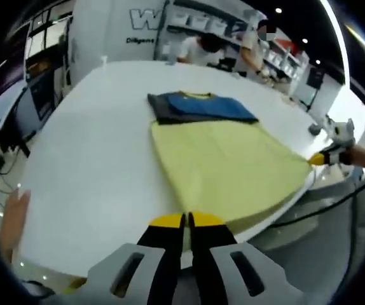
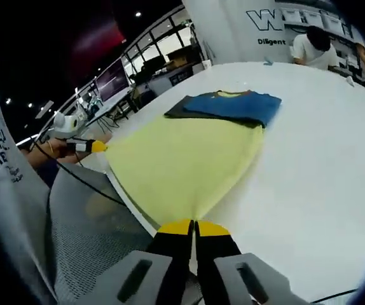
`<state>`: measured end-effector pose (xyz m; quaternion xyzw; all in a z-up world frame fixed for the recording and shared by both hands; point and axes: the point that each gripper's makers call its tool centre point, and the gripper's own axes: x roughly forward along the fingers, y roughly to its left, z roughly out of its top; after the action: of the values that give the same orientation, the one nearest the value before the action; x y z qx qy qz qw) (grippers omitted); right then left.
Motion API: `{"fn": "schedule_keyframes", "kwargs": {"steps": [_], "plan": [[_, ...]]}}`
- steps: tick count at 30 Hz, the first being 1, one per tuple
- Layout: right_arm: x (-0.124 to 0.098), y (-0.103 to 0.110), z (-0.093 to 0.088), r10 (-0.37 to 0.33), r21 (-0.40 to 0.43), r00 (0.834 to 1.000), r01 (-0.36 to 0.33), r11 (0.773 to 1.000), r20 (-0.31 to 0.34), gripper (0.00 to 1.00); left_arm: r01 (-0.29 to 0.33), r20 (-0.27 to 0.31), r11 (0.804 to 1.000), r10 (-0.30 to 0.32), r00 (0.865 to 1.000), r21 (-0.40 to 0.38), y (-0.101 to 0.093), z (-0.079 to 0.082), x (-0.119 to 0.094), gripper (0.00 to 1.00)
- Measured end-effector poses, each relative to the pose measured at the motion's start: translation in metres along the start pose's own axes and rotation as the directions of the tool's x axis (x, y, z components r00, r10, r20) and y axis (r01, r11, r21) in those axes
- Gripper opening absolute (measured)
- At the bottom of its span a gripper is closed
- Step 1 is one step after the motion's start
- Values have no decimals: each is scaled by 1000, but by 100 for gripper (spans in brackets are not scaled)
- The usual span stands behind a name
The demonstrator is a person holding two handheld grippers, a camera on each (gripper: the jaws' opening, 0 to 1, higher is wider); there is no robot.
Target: Fold the garment on the visible template until the final outline fits inside the template.
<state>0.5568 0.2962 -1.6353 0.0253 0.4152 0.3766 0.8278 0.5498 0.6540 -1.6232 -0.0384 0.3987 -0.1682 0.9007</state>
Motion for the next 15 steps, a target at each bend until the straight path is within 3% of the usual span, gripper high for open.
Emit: {"fn": "schedule_keyframes", "kwargs": {"steps": [4,6,8,12,13,15], "plan": [[-8,13,-10,20,30,1000,-20,999,-14,0,-19,5,999,19,1000,-33,3,2,-20,0],[-11,18,-14,25,54,1000,-24,998,-15,0,-31,53,996,36,998,-87,-3,9,-28,0],[-13,20,-17,25,65,999,-23,998,-20,0,-31,62,993,39,997,-117,-4,9,-33,0],[-17,28,-19,35,67,999,-33,997,-24,0,-38,64,992,46,997,-117,-5,5,-40,0],[-20,30,-23,26,14,998,-25,1000,-61,0,-8,111,995,19,994,-95,-10,10,-42,0],[-21,33,-26,27,-13,995,-28,1000,-92,0,28,124,996,-17,992,-86,-16,11,-43,0]]}}
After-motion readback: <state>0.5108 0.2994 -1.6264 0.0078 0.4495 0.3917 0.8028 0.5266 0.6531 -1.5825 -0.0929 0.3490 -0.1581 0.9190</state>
